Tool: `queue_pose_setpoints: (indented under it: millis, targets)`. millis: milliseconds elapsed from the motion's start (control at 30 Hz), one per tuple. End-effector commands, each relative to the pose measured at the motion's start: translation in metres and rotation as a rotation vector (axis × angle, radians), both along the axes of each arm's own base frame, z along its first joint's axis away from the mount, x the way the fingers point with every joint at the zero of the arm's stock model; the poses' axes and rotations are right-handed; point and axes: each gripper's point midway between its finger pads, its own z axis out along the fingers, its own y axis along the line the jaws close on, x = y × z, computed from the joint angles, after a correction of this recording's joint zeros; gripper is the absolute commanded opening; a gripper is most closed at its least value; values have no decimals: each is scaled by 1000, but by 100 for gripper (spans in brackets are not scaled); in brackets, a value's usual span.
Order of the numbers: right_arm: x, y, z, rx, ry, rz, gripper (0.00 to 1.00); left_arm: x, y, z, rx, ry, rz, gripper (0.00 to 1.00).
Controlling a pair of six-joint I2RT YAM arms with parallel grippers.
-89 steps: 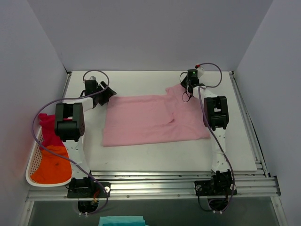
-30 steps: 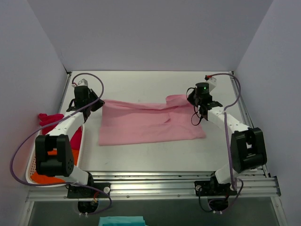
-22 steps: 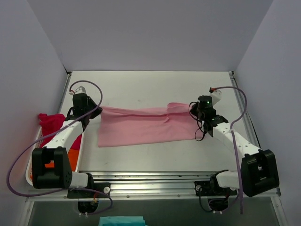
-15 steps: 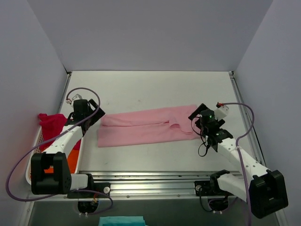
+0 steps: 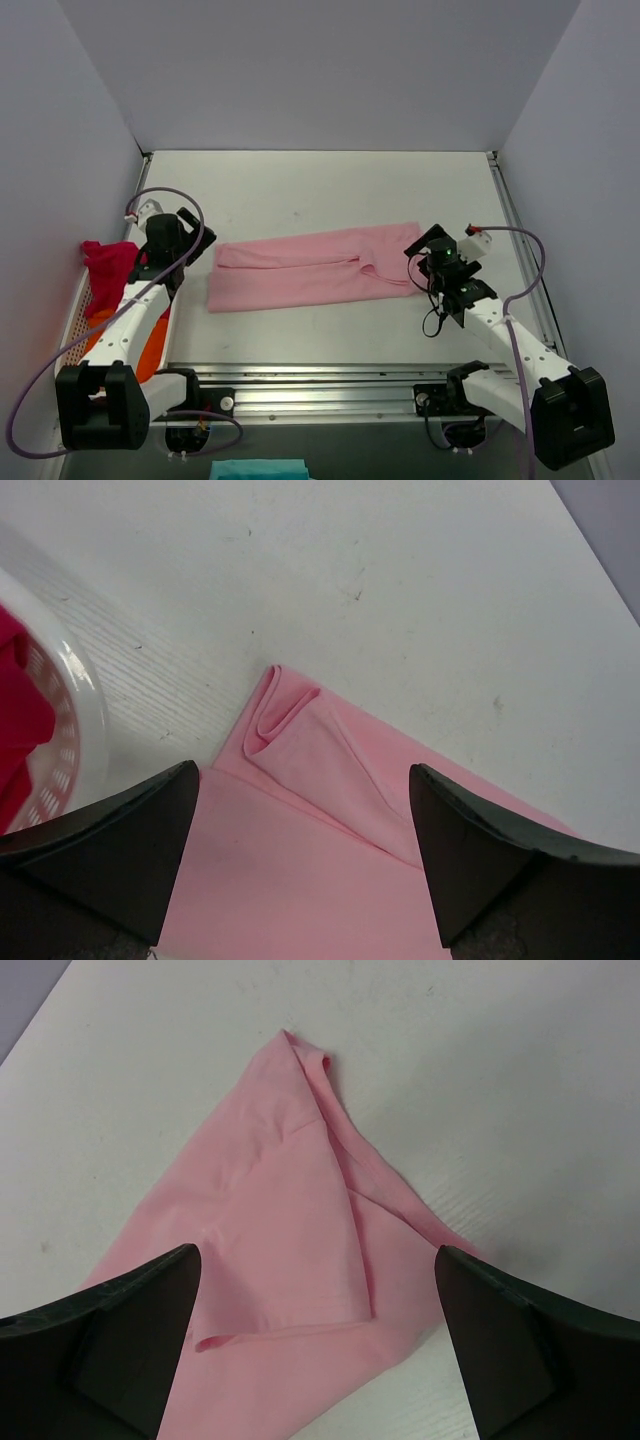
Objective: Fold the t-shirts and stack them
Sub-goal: Fold the other side of the tshirt into a rectangle, then rotate the tshirt 90 degrees
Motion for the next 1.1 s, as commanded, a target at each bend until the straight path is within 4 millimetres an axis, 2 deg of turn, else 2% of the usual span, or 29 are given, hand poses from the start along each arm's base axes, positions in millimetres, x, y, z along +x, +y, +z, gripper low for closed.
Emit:
queue_pose_setpoints:
  millis: [0, 100, 233, 400, 433, 500, 533, 600, 633, 700, 733, 767, 833, 867, 933, 1000, 1033, 1067]
  targets:
    - [11, 11, -6, 39, -17, 17, 99, 17, -17, 17, -14, -74, -87, 95]
    - [19, 23, -20, 64, 15, 55, 99, 27, -33, 6, -27, -41, -151, 98]
    - [25, 26, -40, 63, 52, 52, 99, 29, -49, -3, -13, -23, -189, 100]
    - [36, 29, -54, 49, 86, 42, 99, 35, -57, -19, -27, -6, -207, 100]
    - [37, 29, -64, 41, 113, 39, 99, 38, -58, -20, -28, -6, -208, 100]
    - [44, 31, -68, 40, 121, 31, 98, 42, -59, -21, -32, -3, -212, 100]
    - [46, 30, -72, 35, 131, 24, 98, 44, -60, -25, -31, 8, -214, 96]
    - [49, 31, -87, 28, 160, 16, 95, 46, -60, -26, -30, 10, -217, 95]
    - [52, 32, -90, 30, 162, 17, 91, 45, -60, -30, -30, 22, -218, 95]
    - [59, 39, -103, 51, 166, 36, 57, 52, -60, -26, -28, -10, -218, 94]
    - [65, 42, -104, 59, 162, 46, 44, 53, -60, -26, -23, -10, -217, 95]
    - [69, 45, -115, 63, 176, 56, 23, 53, -59, -28, -21, -7, -215, 95]
    - [83, 51, -127, 78, 193, 75, 4, 53, -58, -29, -21, -10, -215, 94]
    - [89, 51, -130, 85, 196, 76, 0, 53, -58, -29, -19, -12, -216, 94]
    - [100, 56, -142, 109, 203, 82, 0, 53, -57, -29, -18, -15, -211, 94]
    - [131, 64, -132, 139, 160, 81, 0, 53, -56, -25, -19, -27, -210, 94]
    - [139, 66, -144, 139, 181, 74, 0, 53, -55, -22, -15, -35, -206, 94]
    - [177, 76, -121, 158, 107, 77, 0, 54, -54, -19, -12, -42, -204, 94]
